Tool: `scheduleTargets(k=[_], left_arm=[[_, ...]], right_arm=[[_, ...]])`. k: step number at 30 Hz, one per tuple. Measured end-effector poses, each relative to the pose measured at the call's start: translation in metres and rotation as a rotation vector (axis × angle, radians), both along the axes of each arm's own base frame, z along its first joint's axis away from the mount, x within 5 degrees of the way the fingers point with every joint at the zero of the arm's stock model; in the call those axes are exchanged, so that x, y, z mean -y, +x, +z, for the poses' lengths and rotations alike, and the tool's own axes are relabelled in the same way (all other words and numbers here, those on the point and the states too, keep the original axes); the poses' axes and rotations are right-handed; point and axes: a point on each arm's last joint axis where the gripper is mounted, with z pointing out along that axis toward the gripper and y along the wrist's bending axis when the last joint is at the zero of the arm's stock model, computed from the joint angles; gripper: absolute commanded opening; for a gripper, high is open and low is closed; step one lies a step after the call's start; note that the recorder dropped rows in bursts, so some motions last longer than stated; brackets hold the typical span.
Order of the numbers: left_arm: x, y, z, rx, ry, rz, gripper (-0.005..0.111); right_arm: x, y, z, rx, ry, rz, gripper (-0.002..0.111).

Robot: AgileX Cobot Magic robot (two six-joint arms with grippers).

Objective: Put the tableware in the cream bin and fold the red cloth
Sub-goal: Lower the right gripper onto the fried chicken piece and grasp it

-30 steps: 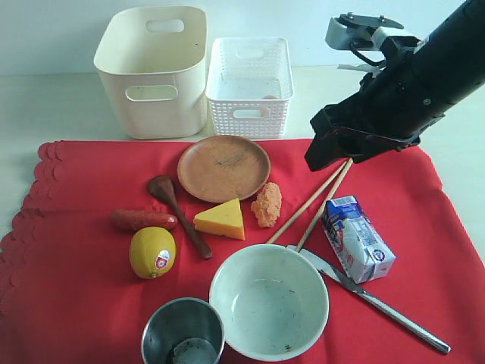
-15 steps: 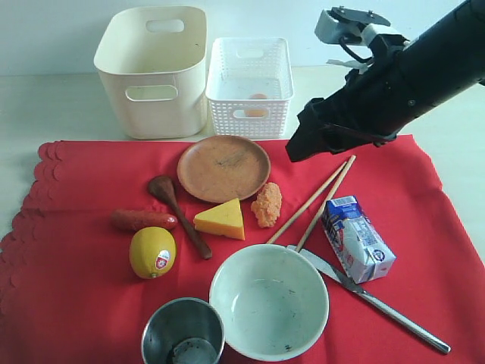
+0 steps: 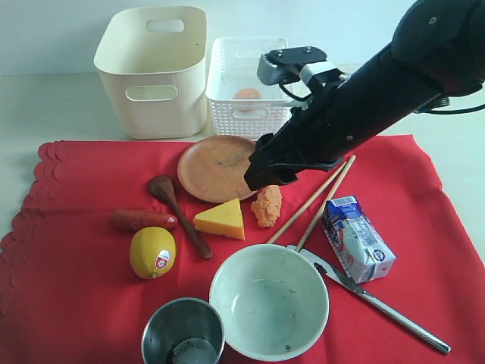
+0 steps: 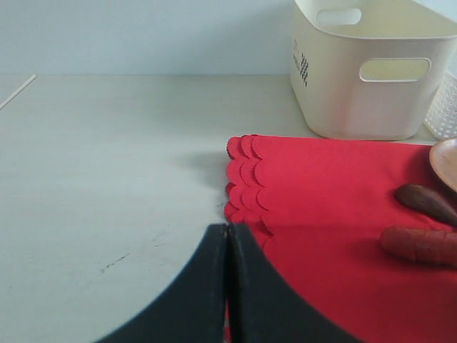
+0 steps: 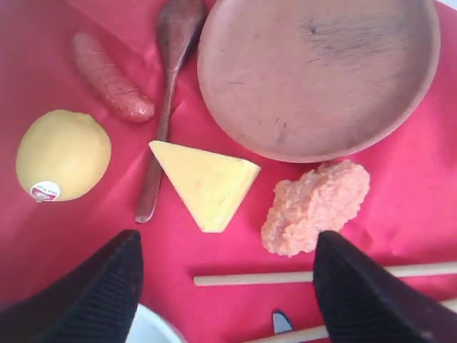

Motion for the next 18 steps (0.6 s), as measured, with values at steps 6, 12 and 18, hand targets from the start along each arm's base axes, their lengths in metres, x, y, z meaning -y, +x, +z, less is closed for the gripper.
scheduleTargets(k=[6,12,18], left_arm=[[0.0,0.0,0.0,0.0,0.0,0.0,0.0],[0.0,0.0,0.0,0.0,0.0,0.0,0.0],[0.0,0.0,0.0,0.0,0.0,0.0,0.0]], right_arm=[[-0.003,0.009,-0.021,-0.001,-0.025,-0.037,0.065],[-0.004,0.016,-0.039,-0.01,-0.051,-0.067,0.065],[-0.004,0.019,-0.054,-0.028,-0.072,-0.076,0.065]])
